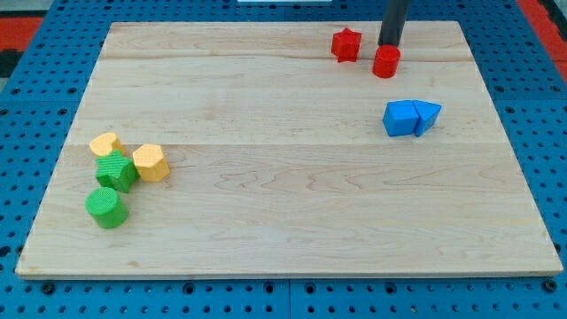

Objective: Push the red circle above the blue cube

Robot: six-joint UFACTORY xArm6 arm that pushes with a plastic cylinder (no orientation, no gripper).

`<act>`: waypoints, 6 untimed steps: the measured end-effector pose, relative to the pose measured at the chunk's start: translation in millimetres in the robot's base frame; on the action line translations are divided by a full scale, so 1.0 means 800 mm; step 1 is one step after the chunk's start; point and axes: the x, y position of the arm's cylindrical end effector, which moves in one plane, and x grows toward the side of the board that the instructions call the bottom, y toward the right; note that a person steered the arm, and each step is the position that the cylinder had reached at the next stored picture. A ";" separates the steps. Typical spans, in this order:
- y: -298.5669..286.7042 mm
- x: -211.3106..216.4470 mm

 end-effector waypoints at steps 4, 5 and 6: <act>0.008 0.097; 0.008 0.103; 0.016 0.046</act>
